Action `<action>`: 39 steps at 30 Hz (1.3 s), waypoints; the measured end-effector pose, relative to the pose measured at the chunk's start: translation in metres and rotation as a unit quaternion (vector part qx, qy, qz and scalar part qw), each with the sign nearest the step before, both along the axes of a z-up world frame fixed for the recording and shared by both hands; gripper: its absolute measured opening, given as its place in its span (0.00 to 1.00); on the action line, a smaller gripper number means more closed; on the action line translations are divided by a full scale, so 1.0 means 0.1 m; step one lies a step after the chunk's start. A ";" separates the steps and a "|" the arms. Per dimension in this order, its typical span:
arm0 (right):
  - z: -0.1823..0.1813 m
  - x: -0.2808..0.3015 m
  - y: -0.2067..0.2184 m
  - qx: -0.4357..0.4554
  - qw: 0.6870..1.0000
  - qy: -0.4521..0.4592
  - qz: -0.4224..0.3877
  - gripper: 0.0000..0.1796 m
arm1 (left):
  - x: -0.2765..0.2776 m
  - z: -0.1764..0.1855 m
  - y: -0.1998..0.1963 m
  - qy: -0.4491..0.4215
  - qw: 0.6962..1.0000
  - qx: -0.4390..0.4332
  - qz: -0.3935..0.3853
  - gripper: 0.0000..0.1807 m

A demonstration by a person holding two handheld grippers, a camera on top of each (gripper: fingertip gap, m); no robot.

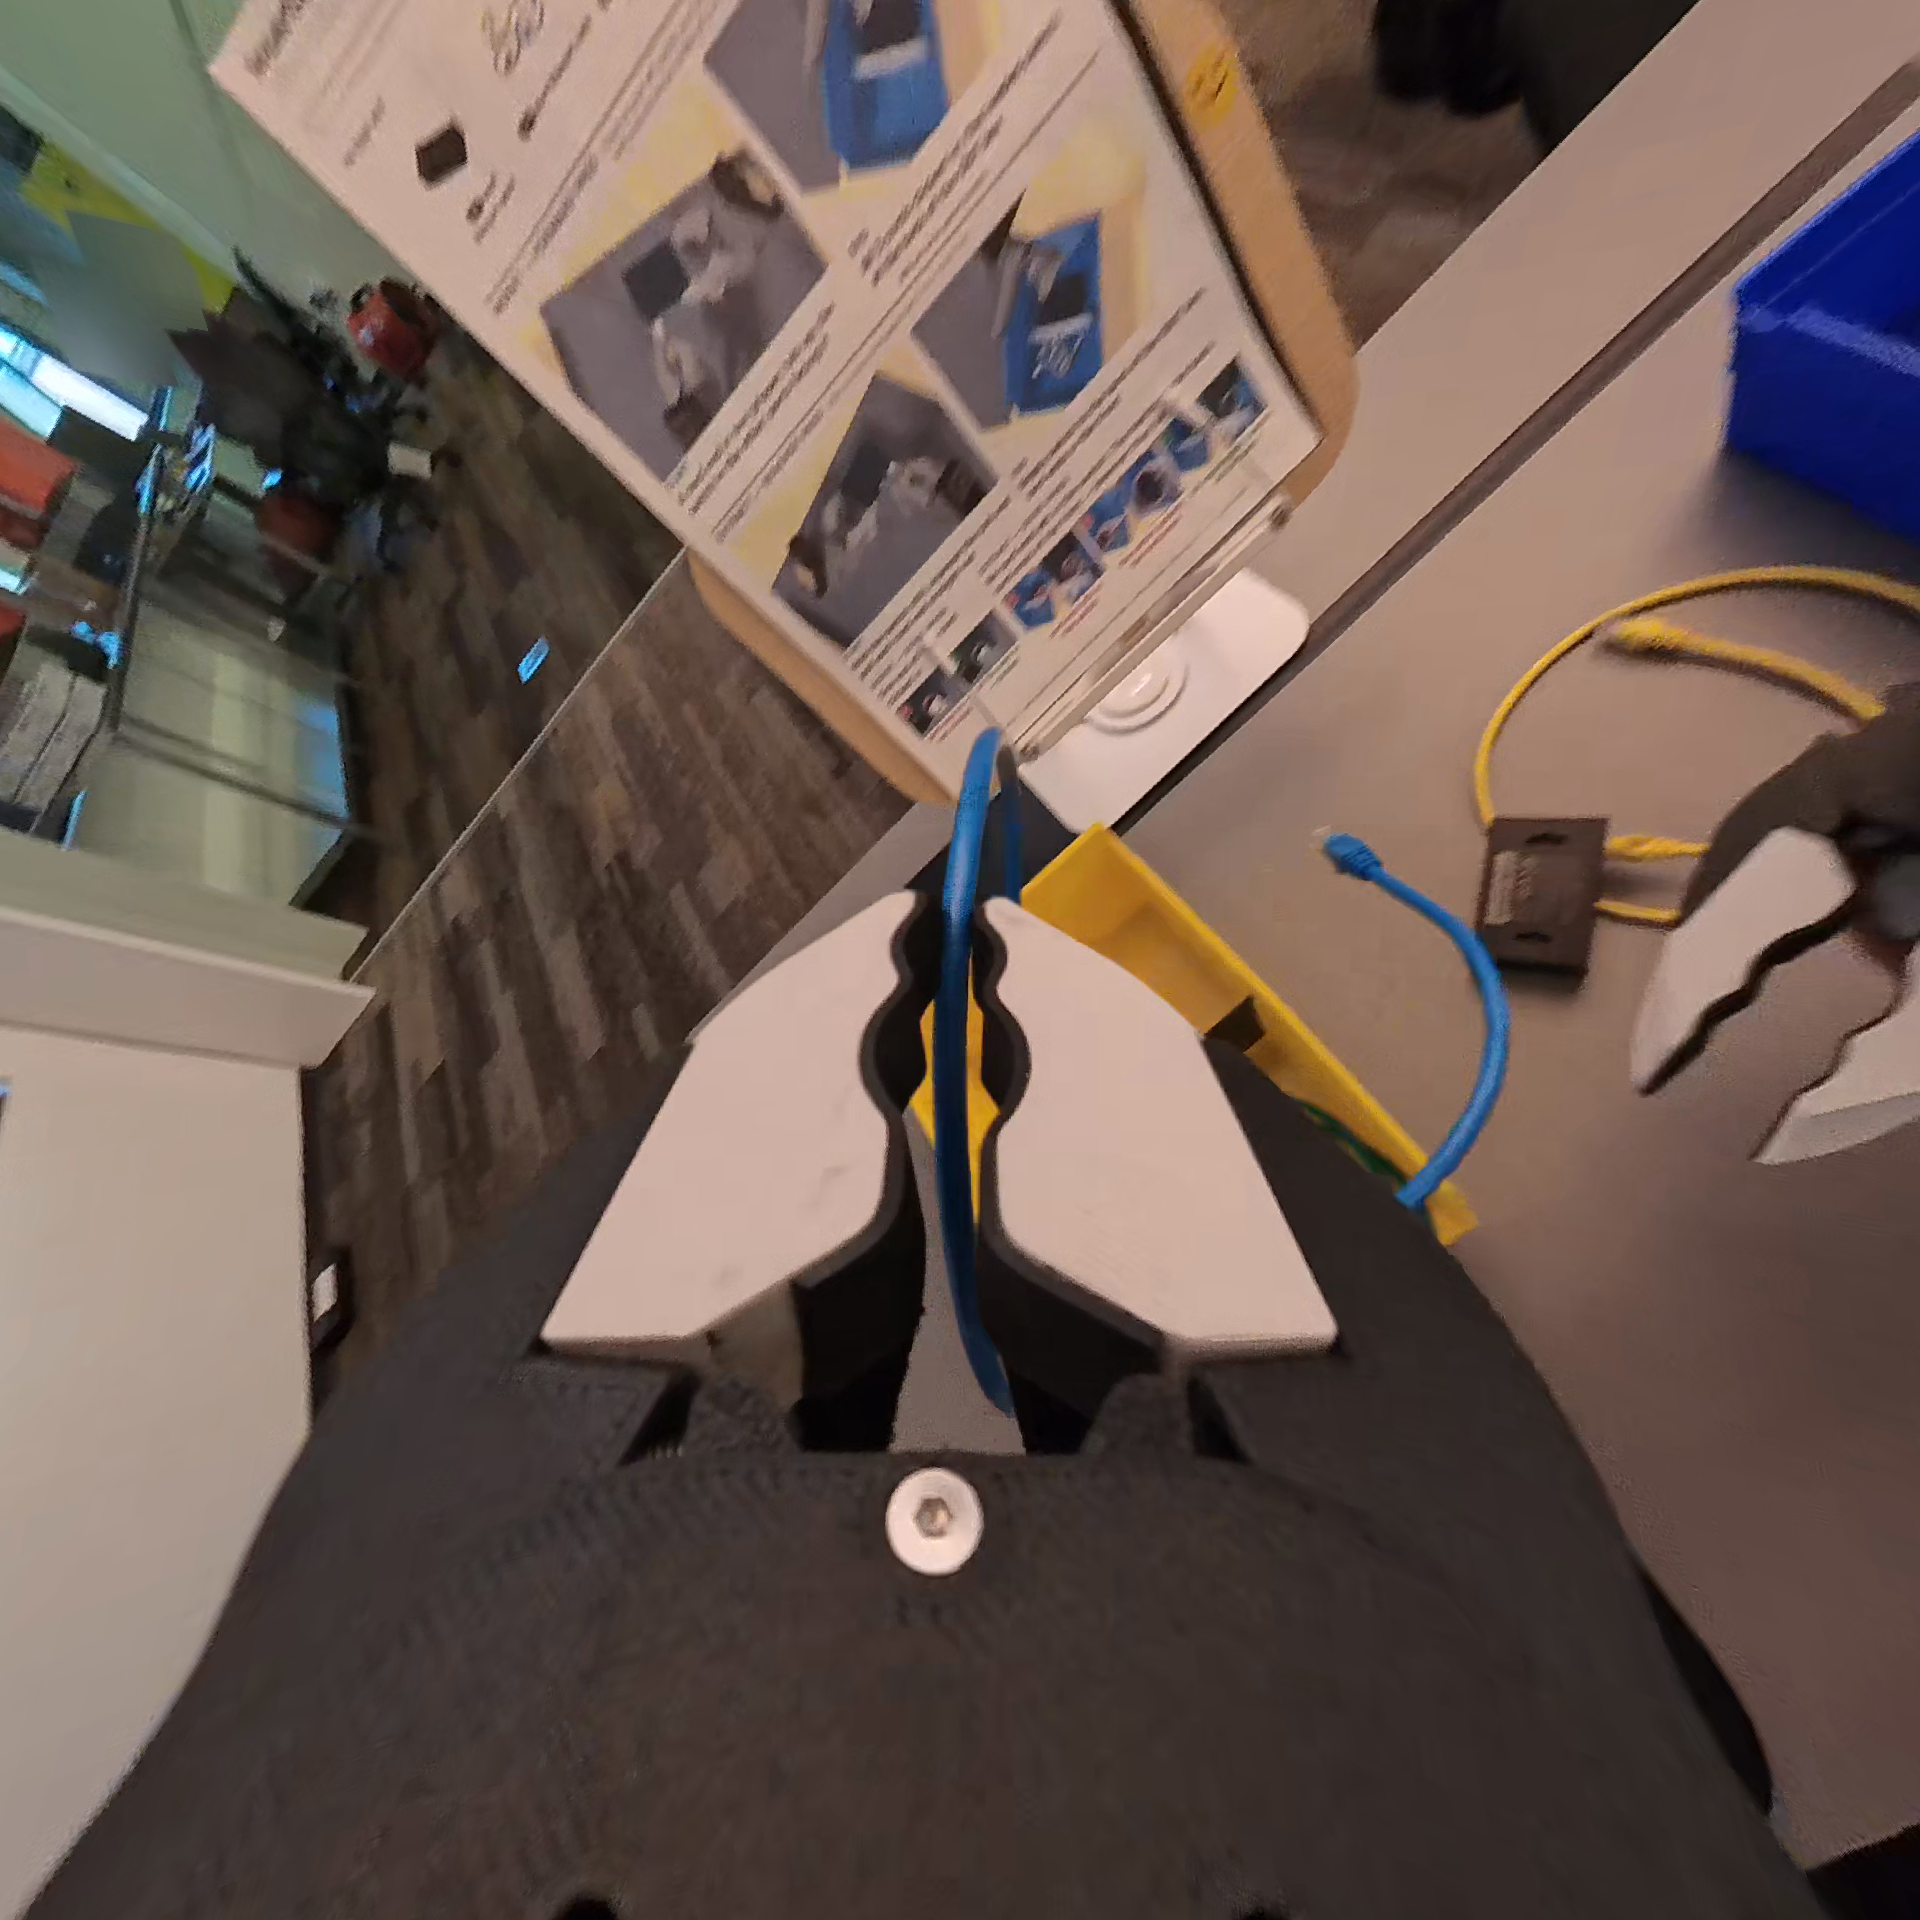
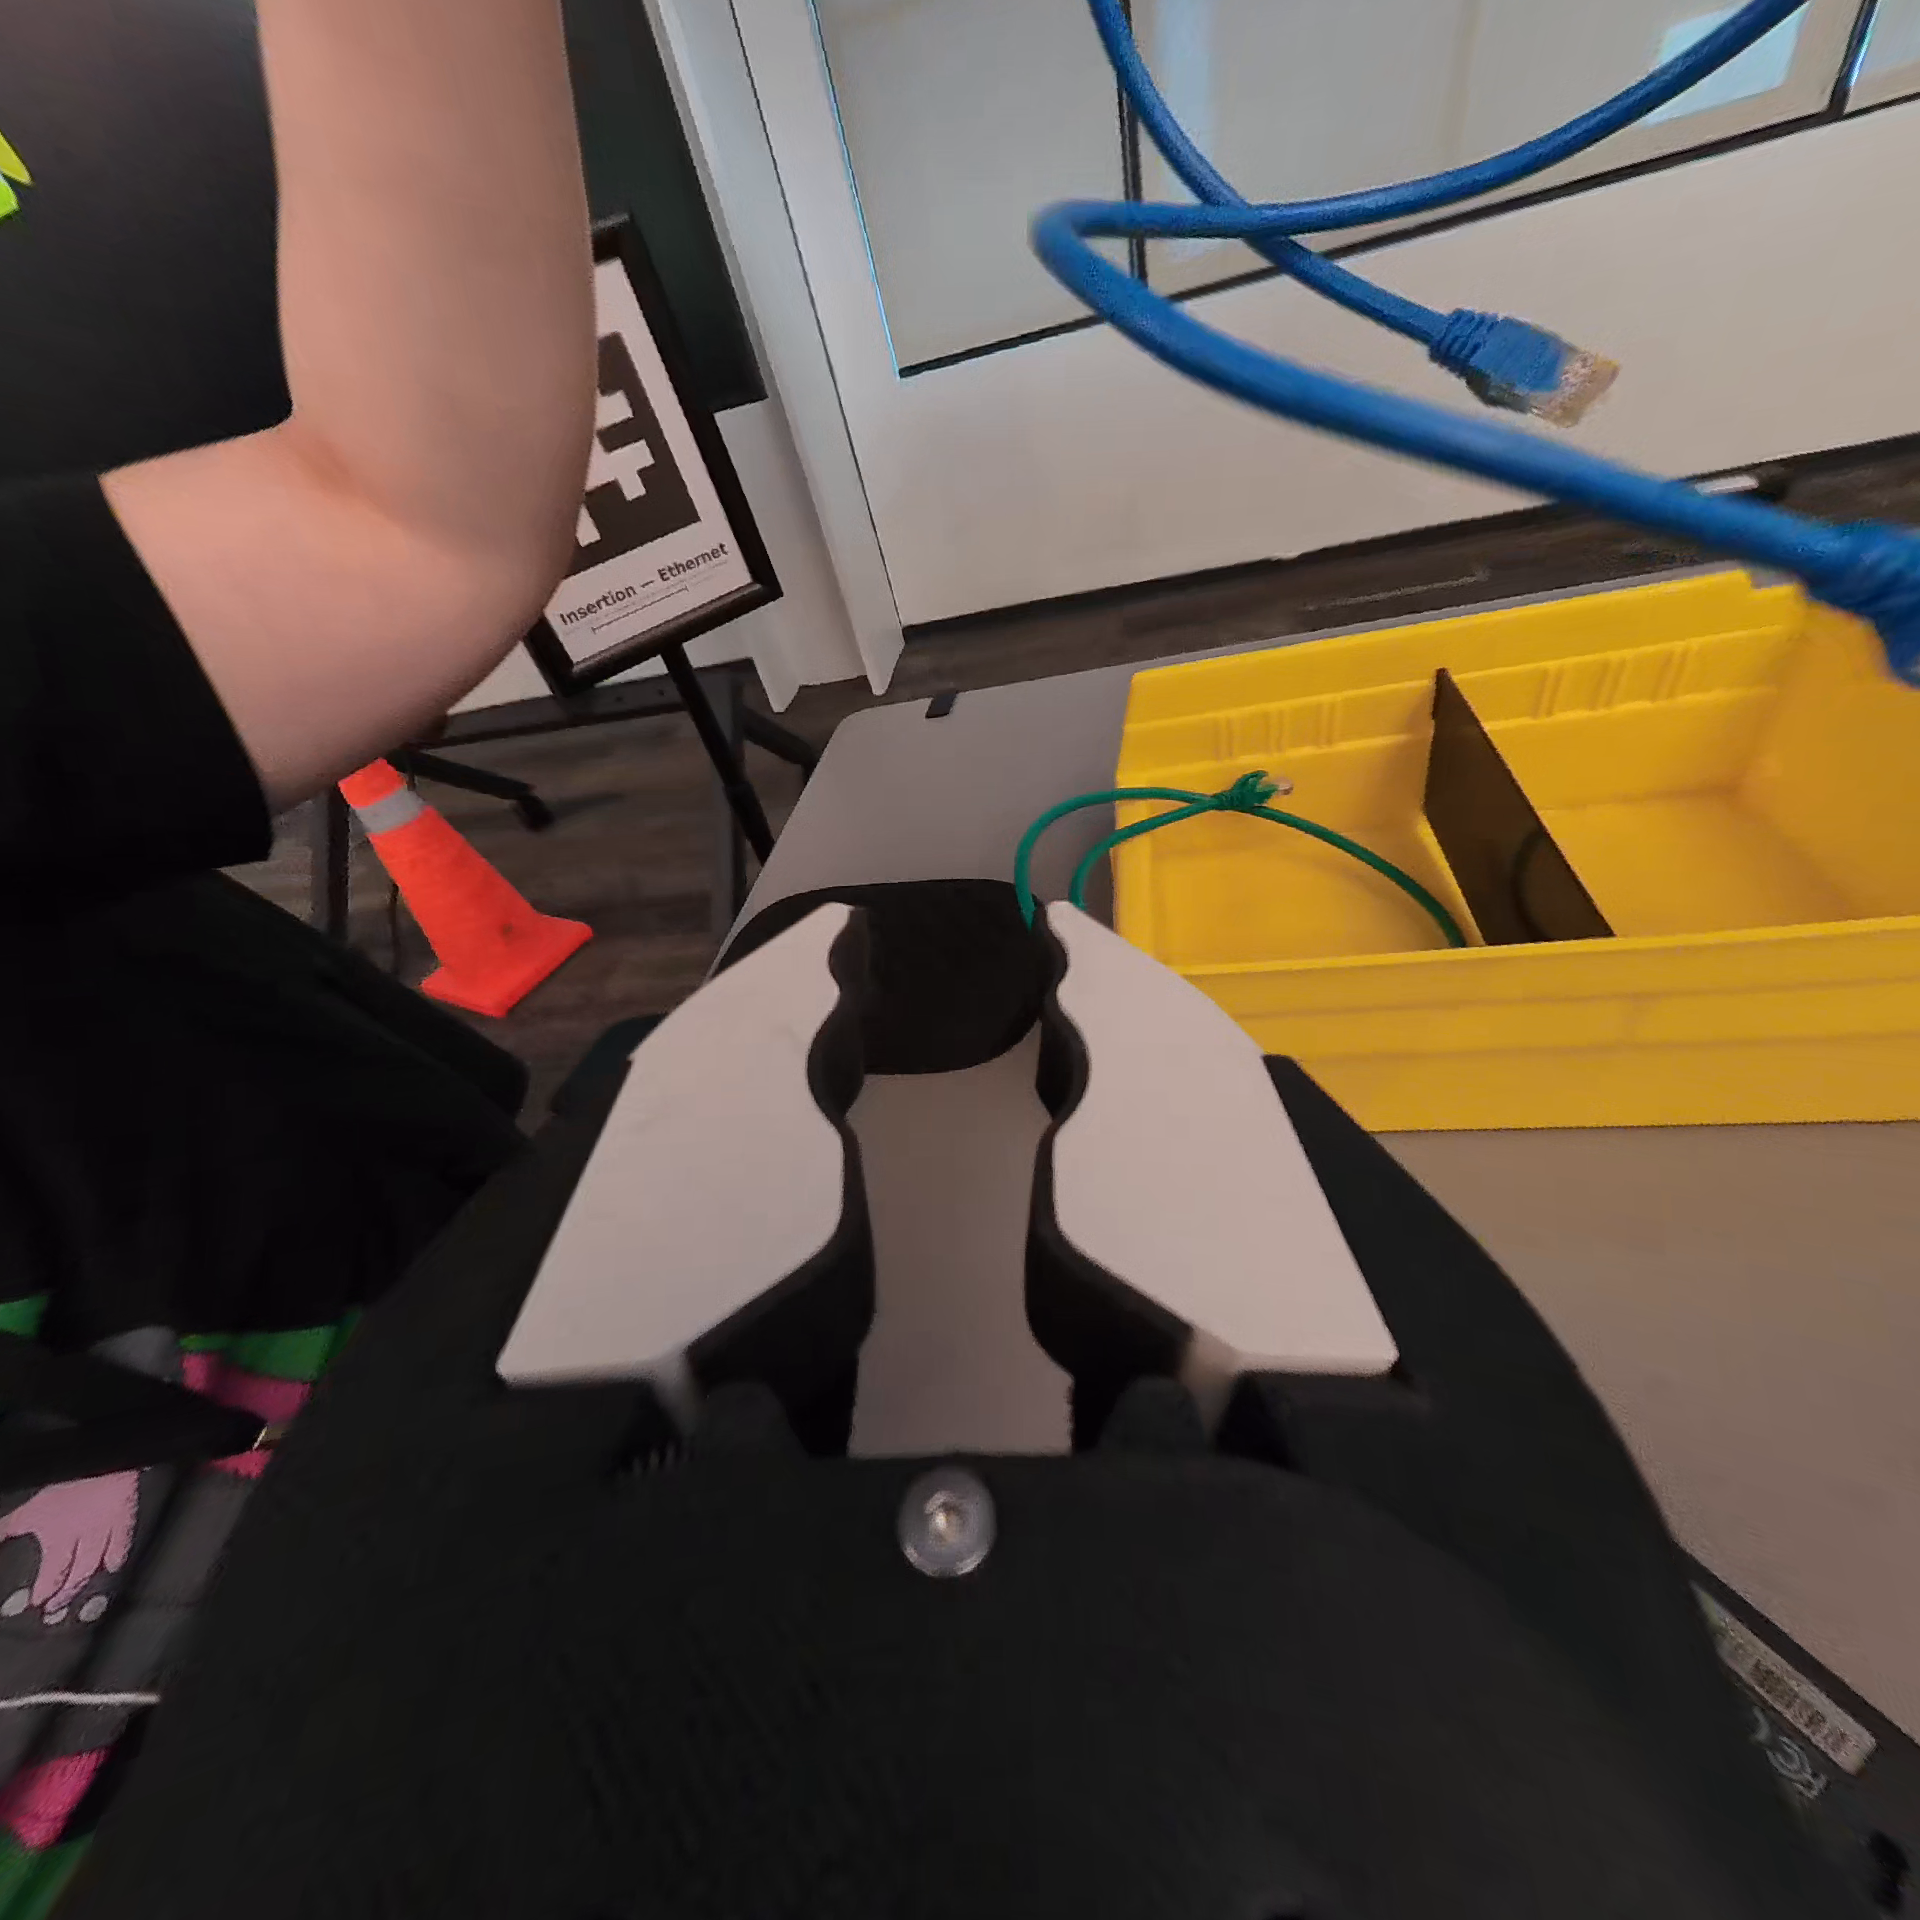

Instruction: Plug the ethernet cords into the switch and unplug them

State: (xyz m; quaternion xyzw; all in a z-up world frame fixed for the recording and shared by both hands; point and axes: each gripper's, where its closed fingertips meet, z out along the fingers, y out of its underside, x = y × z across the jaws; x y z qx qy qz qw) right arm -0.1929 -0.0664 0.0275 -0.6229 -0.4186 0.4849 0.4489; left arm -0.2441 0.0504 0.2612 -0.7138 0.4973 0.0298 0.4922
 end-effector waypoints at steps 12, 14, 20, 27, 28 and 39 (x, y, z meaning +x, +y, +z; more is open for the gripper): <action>0.60 0.32 0.11 0.123 0.969 0.197 -0.085 0.24 | 0.53 0.46 -0.70 -0.117 0.982 -0.021 -0.145 0.02; 0.82 0.47 0.04 0.123 0.951 0.268 -0.090 0.24 | 0.56 0.48 -0.75 -0.120 0.981 -0.021 -0.154 0.02; 1.26 0.75 -0.22 0.050 0.907 0.418 -0.004 0.19 | 0.61 0.41 -0.77 -0.122 0.980 -0.022 -0.158 0.02; 1.47 1.09 -0.17 -0.027 0.858 0.512 -0.001 0.04 | 0.65 0.12 -0.74 -0.130 0.977 -0.037 -0.165 0.02; 1.49 1.13 -0.17 -0.025 0.855 0.518 -0.004 0.06 | 0.66 0.05 -0.73 -0.133 0.977 -0.042 -0.164 0.02; 1.42 1.15 0.03 -0.067 0.878 0.468 -0.070 0.07 | 0.71 -0.35 -0.66 -0.185 0.963 -0.067 -0.183 0.02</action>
